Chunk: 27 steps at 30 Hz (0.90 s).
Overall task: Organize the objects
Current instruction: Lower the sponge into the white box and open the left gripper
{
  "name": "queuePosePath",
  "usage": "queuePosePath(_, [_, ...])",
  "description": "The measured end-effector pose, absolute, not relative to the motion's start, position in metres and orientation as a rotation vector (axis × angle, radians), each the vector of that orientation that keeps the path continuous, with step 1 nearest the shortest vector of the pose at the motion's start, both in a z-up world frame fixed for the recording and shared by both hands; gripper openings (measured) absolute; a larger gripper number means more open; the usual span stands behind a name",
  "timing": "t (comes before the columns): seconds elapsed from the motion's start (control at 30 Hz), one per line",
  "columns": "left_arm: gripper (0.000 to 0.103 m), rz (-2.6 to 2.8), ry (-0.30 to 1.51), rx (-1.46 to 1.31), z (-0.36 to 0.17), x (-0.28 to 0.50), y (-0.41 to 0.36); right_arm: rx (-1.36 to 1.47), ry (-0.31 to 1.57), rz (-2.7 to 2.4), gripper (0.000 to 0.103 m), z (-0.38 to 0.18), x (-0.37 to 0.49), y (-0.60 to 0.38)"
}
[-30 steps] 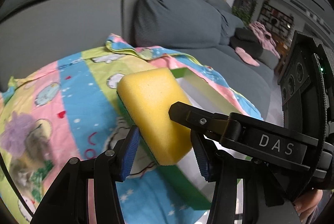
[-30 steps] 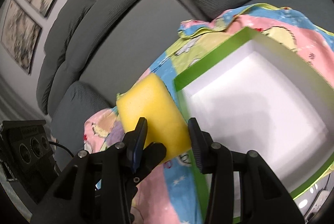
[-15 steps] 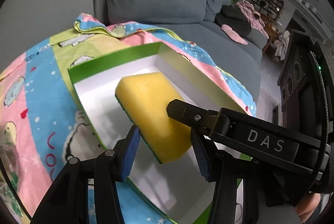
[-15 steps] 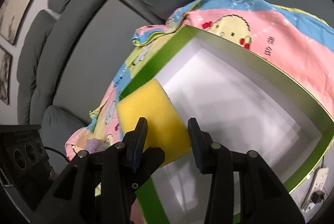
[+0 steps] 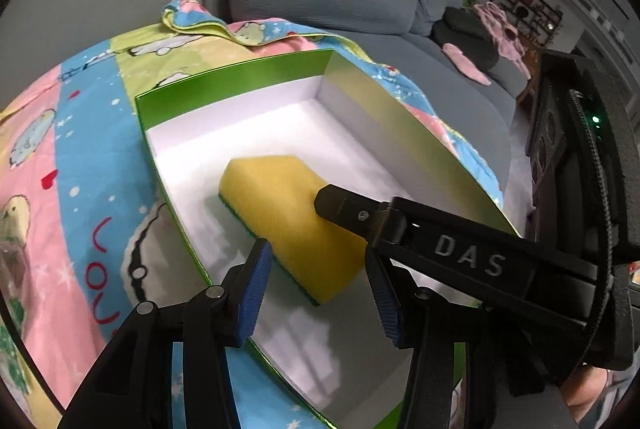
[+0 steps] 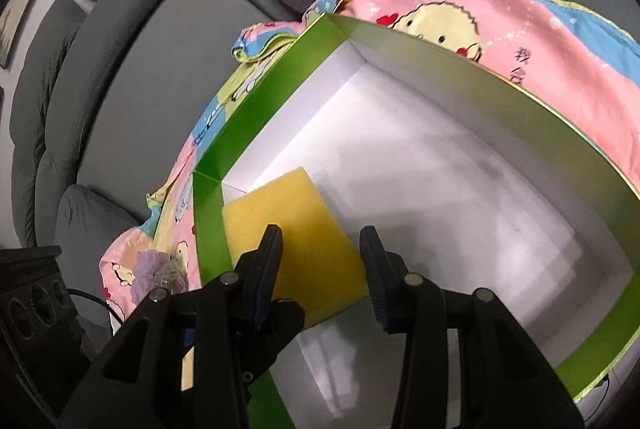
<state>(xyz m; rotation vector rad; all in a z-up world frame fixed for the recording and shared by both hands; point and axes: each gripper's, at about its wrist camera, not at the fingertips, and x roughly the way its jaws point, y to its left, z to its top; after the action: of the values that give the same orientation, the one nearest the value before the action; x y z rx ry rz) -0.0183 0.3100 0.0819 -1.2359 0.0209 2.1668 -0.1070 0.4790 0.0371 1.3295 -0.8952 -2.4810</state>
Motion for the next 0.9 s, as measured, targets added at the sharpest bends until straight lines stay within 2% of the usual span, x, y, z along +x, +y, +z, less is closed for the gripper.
queuePosePath(0.47, [0.047,2.252,0.002,-1.263,0.080,-0.020,0.273,1.345,-0.822,-2.369,0.041,0.031,-0.119,0.441])
queuePosePath(0.73, [0.047,2.223,-0.094,-1.220,0.093,-0.011,0.254,1.322,-0.806,-2.410,0.041,0.041,-0.112,0.436])
queuePosePath(0.83, [0.049,2.223,-0.176,-1.163,0.110,-0.005,0.236,1.275,-0.812,-2.460,0.054,0.051,-0.104,0.439])
queuePosePath(0.9, [0.056,2.226,-0.239,-1.133,0.121,-0.002,0.222,1.228,-0.841,-2.451,0.058,0.056,-0.101,0.440])
